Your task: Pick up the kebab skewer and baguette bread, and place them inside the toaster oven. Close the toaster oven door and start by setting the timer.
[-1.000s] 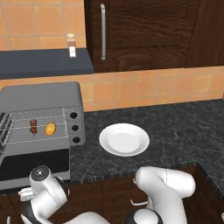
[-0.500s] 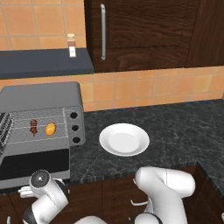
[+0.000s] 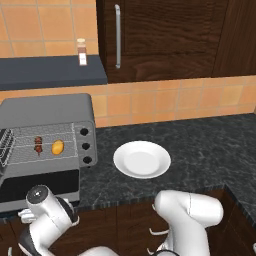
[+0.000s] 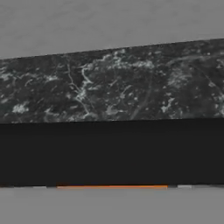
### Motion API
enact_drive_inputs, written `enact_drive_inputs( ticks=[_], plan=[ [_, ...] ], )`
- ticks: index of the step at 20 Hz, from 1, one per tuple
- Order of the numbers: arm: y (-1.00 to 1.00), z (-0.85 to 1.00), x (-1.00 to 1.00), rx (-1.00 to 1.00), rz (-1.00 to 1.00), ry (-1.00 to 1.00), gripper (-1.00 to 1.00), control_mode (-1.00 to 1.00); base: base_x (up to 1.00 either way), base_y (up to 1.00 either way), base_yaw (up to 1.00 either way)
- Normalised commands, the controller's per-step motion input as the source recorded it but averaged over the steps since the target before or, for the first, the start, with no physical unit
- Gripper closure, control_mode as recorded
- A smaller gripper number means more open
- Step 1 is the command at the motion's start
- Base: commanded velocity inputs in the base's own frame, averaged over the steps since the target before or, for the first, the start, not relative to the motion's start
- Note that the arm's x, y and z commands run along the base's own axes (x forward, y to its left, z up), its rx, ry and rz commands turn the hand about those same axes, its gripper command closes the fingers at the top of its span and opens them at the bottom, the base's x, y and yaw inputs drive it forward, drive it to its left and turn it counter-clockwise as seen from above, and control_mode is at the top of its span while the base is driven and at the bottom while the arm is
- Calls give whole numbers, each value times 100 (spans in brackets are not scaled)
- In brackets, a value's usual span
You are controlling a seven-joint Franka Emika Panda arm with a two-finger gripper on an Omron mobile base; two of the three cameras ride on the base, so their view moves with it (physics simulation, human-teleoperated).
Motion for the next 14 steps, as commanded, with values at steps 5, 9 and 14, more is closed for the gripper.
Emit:
enact_drive_inputs(
  ticks=[5, 9, 14],
  plan=[
    [-6, 42, 100, 5, 5, -13, -100, -100, 0, 0, 0],
    [-2, 20, 100, 7, 6, -30, -100, -100, 0, 0, 0],
    [-10, 0, 100, 8, 8, -33, -100, -100, 0, 0, 0]
  ],
)
